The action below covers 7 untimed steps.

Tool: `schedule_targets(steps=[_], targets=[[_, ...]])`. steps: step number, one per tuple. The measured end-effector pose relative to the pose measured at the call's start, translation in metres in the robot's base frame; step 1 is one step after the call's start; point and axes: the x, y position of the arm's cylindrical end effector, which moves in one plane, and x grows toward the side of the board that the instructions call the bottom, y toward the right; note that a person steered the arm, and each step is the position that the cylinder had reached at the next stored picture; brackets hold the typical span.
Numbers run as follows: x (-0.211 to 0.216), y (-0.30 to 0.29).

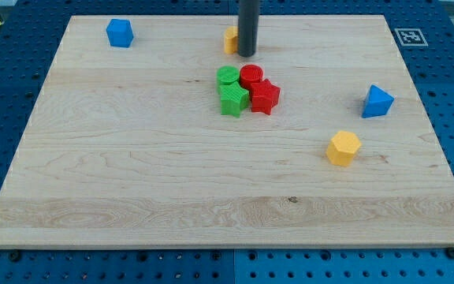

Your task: Separate the green blocks from red blocks

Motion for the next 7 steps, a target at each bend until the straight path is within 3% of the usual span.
schedule_targets(steps=[3,7], targets=[[-0.017,-0.024],[0.006,-0.023]])
